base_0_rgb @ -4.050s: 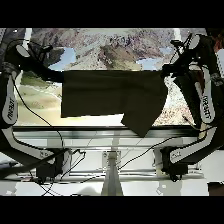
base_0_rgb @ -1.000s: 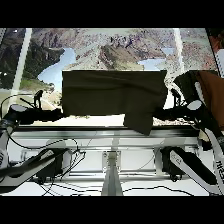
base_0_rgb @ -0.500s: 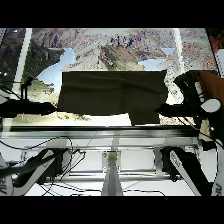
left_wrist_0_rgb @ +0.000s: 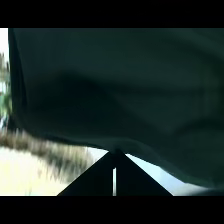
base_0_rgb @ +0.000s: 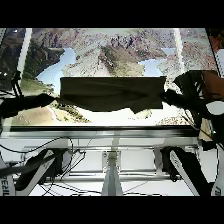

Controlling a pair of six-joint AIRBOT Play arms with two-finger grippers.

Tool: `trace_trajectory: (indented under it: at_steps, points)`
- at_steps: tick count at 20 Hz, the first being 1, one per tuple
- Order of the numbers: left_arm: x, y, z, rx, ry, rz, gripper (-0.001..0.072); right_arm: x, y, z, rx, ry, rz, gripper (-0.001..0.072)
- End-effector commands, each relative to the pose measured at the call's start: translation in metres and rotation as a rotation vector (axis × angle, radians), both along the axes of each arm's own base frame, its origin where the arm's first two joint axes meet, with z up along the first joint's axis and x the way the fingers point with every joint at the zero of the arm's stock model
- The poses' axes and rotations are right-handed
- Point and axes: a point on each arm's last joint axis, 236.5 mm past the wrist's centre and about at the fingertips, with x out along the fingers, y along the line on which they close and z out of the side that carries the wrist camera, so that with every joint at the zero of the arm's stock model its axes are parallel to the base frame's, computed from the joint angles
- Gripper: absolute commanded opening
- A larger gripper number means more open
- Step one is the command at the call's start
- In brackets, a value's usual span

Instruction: Fold the clothes and pants, and hang the long-sleeved shirts on hangers.

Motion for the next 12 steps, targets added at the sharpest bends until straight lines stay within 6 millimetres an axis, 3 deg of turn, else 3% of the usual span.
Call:
trace_trajectory:
  at_steps: [1,4,7,8,9,10,12]
  points:
    - [0.071,0.01,-0.006,-0.017,-0.123,0.226,0.0005,0.065,-0.031,-0.009,0.043,-0.054,-0.211,0.0007]
    - [0.114,0.002,-0.029,0.044,-0.143,0.288,0.0005,0.121,-0.037,-0.019,-0.011,-0.083,-0.252,0.0008]
    - [0.154,-0.003,-0.038,0.045,-0.16,0.345,0.0007,0.165,-0.054,-0.039,-0.048,-0.09,-0.311,0.0009]
    - [0.162,-0.007,-0.043,0.045,-0.155,0.338,0.0043,0.173,-0.055,-0.048,-0.053,-0.076,-0.314,0.009]
    - [0.166,-0.009,-0.048,0.045,-0.144,0.333,0.0326,0.176,-0.055,-0.058,-0.057,-0.058,-0.31,0.042]
    - [0.167,-0.01,-0.053,0.041,-0.133,0.331,0.0715,0.176,-0.054,-0.065,-0.067,-0.042,-0.293,0.072]
    - [0.162,-0.012,-0.056,0.036,-0.115,0.296,0.0702,0.169,-0.054,-0.073,-0.132,-0.027,-0.232,0.0694]
